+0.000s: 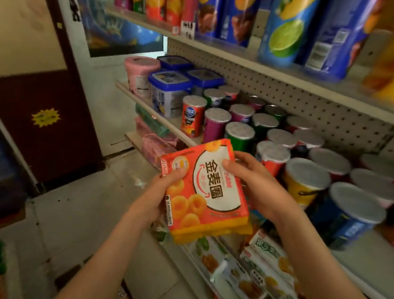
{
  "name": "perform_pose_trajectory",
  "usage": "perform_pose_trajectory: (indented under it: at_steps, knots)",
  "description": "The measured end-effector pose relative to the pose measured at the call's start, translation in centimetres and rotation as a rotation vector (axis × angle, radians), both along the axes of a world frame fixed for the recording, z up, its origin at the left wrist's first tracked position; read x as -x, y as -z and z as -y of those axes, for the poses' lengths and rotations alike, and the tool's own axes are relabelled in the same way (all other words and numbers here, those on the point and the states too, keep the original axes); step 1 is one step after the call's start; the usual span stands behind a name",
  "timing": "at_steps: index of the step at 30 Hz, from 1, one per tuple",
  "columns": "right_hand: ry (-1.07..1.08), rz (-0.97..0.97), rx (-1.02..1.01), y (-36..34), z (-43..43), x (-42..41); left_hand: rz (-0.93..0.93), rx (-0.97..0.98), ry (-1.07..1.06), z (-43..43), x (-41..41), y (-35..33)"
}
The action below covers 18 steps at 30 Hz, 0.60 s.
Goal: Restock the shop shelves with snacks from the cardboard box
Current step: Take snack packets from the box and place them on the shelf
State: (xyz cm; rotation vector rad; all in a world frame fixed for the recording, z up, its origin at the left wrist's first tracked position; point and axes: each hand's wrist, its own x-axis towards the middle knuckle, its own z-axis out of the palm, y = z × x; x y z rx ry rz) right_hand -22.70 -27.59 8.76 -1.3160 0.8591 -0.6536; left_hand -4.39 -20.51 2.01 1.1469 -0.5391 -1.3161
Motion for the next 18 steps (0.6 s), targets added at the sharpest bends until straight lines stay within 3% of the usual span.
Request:
perform_pose_trajectory:
  at_steps: [5,9,13,18]
  knots:
    - [-0.060,0.013,0.070,-2.0,-2.1,5.8,-0.161,0.099,-0.029,1.4,3.8,-0.7]
    - [0.056,0.190,0.115,-1.8,-4.1,10.5,-0.226,0.116,0.013,2.3,7.7,-1.9]
    - [0.418,0.403,0.153,-1.2,-6.5,13.1,-0.260,0.145,0.145,1.9,13.9,-3.1]
    - [0.930,0.617,0.059,-0.4,-9.1,17.8,-0.211,0.189,0.363,0.0,22.8,-2.4]
